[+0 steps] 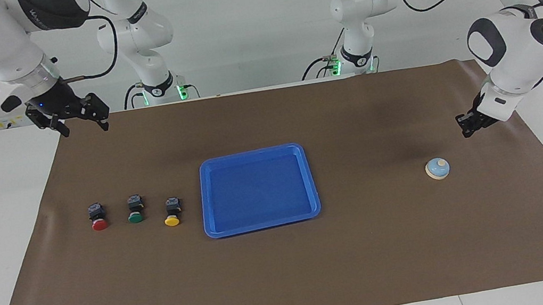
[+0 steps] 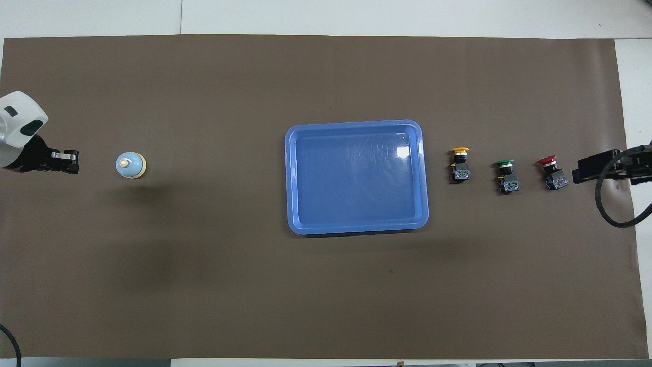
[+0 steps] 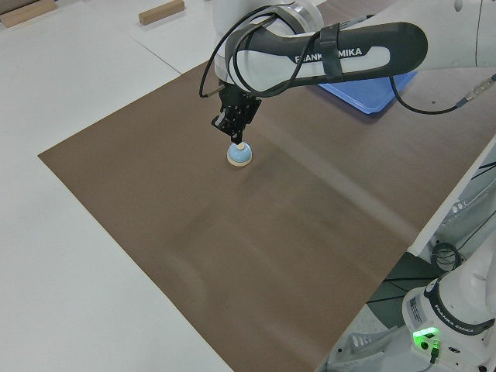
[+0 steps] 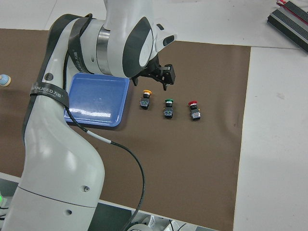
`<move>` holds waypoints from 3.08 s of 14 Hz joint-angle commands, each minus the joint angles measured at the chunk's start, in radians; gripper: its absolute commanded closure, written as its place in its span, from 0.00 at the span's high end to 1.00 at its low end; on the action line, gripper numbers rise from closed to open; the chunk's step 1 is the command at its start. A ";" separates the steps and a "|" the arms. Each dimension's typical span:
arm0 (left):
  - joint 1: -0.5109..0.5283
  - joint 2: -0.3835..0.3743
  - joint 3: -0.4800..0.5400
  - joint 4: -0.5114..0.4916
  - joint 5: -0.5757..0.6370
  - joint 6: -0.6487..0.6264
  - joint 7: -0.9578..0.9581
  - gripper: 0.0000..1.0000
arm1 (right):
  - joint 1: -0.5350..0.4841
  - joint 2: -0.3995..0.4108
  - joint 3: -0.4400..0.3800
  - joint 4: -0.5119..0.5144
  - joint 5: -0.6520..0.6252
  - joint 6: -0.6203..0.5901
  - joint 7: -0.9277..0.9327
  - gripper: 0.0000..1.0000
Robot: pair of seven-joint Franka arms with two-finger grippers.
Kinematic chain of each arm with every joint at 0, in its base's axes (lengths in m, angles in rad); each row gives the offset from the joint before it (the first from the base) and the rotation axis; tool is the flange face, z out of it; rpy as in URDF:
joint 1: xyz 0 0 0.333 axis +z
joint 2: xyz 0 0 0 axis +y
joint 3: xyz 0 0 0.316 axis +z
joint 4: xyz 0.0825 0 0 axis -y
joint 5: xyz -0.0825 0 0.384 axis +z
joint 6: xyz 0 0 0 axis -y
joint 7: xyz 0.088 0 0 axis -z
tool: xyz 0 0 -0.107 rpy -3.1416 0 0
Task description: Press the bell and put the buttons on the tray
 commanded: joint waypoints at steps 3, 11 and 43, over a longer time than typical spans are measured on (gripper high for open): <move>-0.052 0.056 0.005 -0.002 0.007 0.096 0.003 0.00 | -0.008 0.000 0.005 0.001 0.009 -0.007 0.003 1.00; -0.074 0.123 0.005 0.000 -0.022 0.166 -0.002 0.00 | -0.002 -0.002 0.008 -0.001 0.009 -0.030 0.000 1.00; -0.066 -0.264 0.016 0.182 -0.027 -0.427 -0.034 1.00 | -0.192 0.281 0.005 -0.380 -0.008 0.690 -0.521 0.00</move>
